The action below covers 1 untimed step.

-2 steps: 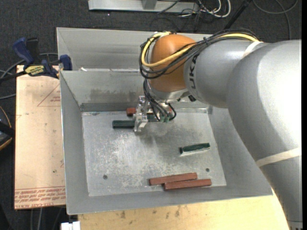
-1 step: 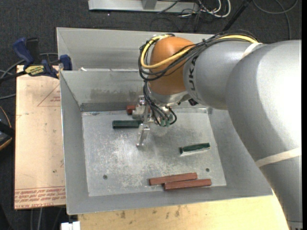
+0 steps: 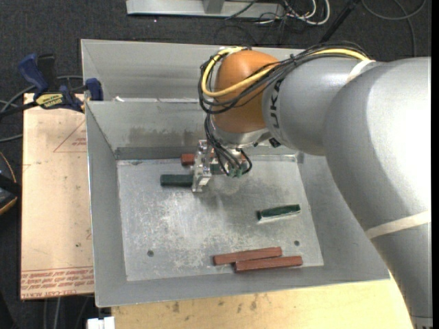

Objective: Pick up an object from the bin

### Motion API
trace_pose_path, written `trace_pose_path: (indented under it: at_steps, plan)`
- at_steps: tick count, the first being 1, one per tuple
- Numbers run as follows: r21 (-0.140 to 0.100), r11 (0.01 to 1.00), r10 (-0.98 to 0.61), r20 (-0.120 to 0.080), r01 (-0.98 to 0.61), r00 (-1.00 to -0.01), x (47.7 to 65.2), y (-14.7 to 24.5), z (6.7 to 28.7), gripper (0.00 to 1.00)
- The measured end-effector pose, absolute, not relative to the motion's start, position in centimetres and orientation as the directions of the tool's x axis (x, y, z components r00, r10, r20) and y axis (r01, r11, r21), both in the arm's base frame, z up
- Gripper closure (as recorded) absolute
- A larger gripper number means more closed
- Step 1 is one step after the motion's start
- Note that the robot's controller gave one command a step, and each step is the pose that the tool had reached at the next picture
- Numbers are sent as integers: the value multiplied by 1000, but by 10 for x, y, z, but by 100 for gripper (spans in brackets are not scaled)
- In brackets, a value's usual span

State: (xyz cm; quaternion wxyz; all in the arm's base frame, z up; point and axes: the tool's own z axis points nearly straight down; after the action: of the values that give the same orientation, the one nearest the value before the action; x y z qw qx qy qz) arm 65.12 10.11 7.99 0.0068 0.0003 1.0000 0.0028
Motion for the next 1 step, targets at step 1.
trace_pose_path:
  at_steps: [1]
  plan:
    - [6,1000,1,-14,1,-1000,651,101,80,100]
